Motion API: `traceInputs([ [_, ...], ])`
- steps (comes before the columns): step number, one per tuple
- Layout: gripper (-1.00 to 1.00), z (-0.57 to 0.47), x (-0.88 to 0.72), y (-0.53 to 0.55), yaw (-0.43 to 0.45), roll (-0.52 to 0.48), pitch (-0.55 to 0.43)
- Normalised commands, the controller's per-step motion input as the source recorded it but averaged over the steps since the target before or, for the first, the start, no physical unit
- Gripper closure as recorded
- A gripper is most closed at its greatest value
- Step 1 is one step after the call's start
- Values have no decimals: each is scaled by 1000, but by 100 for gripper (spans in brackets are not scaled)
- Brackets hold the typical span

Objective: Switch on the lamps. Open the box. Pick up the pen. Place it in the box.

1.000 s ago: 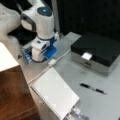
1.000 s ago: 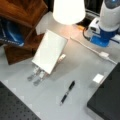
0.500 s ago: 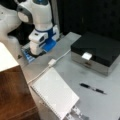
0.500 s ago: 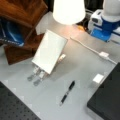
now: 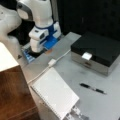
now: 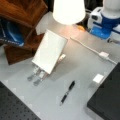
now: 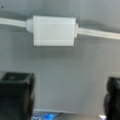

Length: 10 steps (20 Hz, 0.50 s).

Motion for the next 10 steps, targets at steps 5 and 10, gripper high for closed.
traceInputs([
  [5, -100, 215, 152, 62, -172, 98, 174],
  [10, -100, 286, 183, 61, -186, 117, 242],
])
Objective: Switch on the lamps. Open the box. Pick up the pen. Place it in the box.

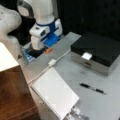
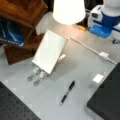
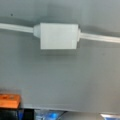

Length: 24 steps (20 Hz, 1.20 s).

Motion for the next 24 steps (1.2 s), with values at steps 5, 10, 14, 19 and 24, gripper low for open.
traceInputs([
  [5, -100, 272, 292, 70, -239, 158, 269],
  [10, -100, 286, 528, 70, -229, 114, 278],
  [14, -100, 293, 766, 63, -193, 115, 289],
  [19, -100, 254, 773, -25, -136, 182, 346],
  [24, -100, 198, 622, -53, -92, 227, 327],
])
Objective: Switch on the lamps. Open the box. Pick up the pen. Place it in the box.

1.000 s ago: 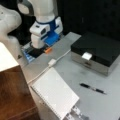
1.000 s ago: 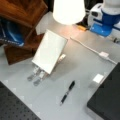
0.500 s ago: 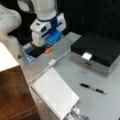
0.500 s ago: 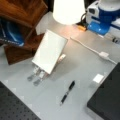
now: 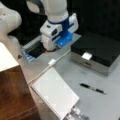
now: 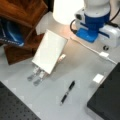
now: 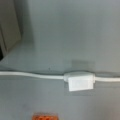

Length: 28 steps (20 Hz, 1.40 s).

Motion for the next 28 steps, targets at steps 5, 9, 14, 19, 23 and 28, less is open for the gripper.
traceInputs([
  [5, -100, 108, 497, 22, -78, 238, 237],
  [9, -100, 74, 445, 11, -51, 243, 177],
  [14, -100, 5, 475, -37, 7, 203, 167],
  [19, -100, 11, 457, 82, 71, 229, 109],
  [23, -100, 5, 362, 271, 49, 424, 30],
  [28, -100, -37, 192, 162, 55, 478, 5],
])
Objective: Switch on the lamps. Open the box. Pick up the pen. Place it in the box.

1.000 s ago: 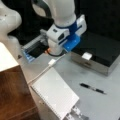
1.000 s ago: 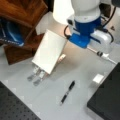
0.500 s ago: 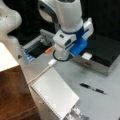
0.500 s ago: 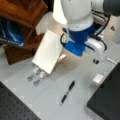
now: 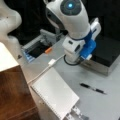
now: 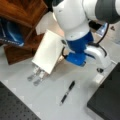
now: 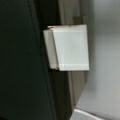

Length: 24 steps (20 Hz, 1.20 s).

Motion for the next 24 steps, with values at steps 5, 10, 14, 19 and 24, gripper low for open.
traceInputs([
  [5, -100, -94, 133, -88, 104, 417, -14],
  [10, -100, -149, 42, -120, 180, 424, -59],
  [14, -100, -188, -40, -96, 143, 420, -47],
  [19, -100, -179, -23, -103, 73, 378, 11],
  [24, -100, -184, 7, -60, 15, 423, 3],
])
